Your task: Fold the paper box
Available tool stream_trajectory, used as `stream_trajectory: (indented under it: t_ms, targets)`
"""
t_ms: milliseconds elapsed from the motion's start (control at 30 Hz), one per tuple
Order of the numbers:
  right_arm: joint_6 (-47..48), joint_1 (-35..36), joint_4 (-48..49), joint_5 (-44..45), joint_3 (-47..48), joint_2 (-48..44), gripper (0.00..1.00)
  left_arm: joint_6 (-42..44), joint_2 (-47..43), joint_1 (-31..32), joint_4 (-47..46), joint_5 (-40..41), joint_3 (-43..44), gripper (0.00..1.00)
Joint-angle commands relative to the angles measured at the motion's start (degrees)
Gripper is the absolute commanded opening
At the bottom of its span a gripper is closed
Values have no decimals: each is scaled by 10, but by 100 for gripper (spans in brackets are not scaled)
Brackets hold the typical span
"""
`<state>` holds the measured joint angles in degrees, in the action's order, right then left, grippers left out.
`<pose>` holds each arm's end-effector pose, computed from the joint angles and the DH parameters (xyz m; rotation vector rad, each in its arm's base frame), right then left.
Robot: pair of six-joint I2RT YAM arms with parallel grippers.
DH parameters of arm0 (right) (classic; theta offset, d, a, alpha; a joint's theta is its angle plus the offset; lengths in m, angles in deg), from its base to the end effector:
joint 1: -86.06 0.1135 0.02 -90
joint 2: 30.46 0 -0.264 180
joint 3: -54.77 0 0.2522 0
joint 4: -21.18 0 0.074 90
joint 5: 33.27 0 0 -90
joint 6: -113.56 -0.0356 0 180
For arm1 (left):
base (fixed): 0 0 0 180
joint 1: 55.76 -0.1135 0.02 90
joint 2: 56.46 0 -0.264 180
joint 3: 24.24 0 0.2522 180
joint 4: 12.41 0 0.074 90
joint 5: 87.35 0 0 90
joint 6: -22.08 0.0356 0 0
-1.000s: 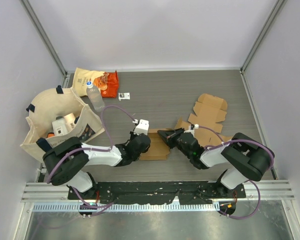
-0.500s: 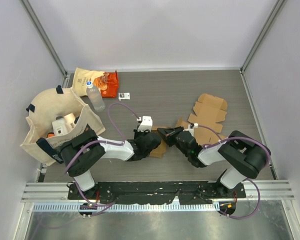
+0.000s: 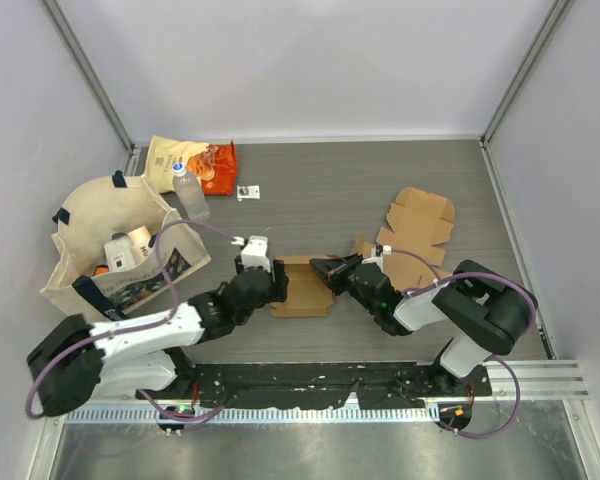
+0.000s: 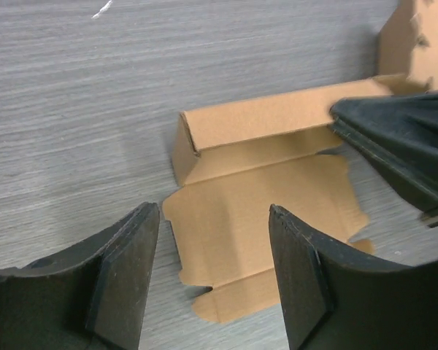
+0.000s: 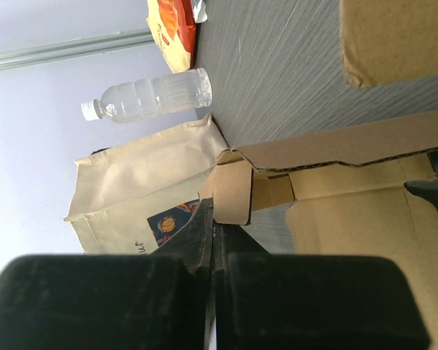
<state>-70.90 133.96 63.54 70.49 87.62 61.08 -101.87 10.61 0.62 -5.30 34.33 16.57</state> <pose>0.1822 0.1890 0.1314 1.0175 1.8784 1.4256 0.1431 -0.1815 0.1877 0.0915 2.0771 -0.3741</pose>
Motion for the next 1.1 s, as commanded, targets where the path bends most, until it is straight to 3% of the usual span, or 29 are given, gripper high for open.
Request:
stream_trajectory:
  t_ms: [0,100,267,667,800,867,967,1067]
  targets:
    - [31,4,7,-5,7,7,1,-39,-114,-90,50,-143,-23,66]
    - [38,3,11,-8,7,10,1,-75,-144,-169,50,-258,-14,68]
    - [44,3,20,-11,5,15,1,-124,-102,-228,65,-336,31,66]
    - [52,3,29,-24,19,27,1,-125,4,-231,-14,-325,33,40]
    - [49,3,35,-28,18,32,1,-91,4,-227,-34,-312,18,27]
    - [47,1,40,-29,18,36,1,-67,-35,-210,-51,-265,-5,29]
    - [45,-1,42,-32,20,37,1,-6,-87,-172,-26,-219,-16,49]
    - [44,-1,35,-30,24,36,1,29,-102,-127,22,-141,-19,53]
